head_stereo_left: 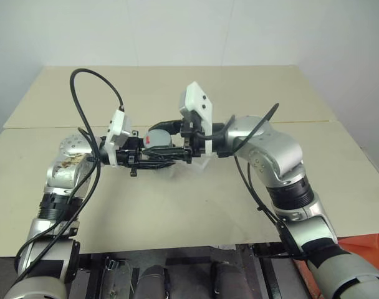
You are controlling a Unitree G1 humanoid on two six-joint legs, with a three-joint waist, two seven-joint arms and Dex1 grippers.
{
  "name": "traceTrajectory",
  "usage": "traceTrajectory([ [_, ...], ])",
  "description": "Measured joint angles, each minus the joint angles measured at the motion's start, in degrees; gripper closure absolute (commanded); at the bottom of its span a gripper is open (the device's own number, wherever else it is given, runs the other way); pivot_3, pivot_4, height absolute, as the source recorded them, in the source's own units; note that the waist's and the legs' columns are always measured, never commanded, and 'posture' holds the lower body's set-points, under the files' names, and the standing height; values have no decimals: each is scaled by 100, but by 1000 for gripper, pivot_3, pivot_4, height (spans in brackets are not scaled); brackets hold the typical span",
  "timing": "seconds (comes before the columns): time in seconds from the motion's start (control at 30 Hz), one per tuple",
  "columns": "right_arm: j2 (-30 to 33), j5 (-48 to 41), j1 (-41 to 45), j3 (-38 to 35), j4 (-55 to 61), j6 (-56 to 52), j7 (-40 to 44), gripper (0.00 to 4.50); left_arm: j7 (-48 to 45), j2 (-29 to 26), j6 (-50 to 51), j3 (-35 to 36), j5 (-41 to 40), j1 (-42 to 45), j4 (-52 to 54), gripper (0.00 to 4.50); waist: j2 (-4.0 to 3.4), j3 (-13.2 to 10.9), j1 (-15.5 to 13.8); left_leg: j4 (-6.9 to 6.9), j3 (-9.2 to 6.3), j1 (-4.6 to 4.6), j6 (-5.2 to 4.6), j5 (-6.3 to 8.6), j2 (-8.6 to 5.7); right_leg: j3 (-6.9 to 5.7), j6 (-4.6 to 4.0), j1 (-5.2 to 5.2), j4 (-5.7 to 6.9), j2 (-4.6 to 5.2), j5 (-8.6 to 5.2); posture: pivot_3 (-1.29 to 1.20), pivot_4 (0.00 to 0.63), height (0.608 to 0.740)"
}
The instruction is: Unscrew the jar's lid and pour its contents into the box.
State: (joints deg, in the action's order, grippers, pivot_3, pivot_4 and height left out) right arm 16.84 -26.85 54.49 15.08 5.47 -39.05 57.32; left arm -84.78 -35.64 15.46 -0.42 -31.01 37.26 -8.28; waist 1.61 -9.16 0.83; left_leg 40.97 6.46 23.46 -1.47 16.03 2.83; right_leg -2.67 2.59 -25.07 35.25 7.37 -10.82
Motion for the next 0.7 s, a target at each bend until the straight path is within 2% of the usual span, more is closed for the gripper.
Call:
traceTrajectory([
  [0.13,78,-117,188,75,-539,825,1227,1744,-281,-169,249,-6,-168,-113,592,2559,-1,-1,0,-1,0,-4,-1,0,0,0,0,1,1,0,0,0,150,740],
  [0.27,-75,-145,570,224,-1291,1272,2057,1744,-382,-415,492,3,-289,-236,918,2559,-2,-1,45,-2,-1,-7,0,0,3,3,0,0,6,-3,0,0,150,740],
  [0.4,-222,-121,854,307,-1947,1592,2645,1744,-406,-491,660,10,-356,-312,1034,2559,-4,-3,28,-1,-1,-5,1,0,3,2,0,1,4,-4,0,0,150,740],
  [0.53,-365,-43,948,330,-2305,1814,2819,1744,-389,-535,683,42,-353,-388,1033,2559,-5,-3,3,-1,0,-4,2,-1,3,1,0,0,4,-4,0,0,150,740],
  [0.7,-360,212,947,315,-2375,1989,2608,105,-312,-486,708,155,-458,-504,999,2559,-6,-4,4,-1,0,-3,4,-2,3,1,0,-2,5,-4,0,0,150,740],
])
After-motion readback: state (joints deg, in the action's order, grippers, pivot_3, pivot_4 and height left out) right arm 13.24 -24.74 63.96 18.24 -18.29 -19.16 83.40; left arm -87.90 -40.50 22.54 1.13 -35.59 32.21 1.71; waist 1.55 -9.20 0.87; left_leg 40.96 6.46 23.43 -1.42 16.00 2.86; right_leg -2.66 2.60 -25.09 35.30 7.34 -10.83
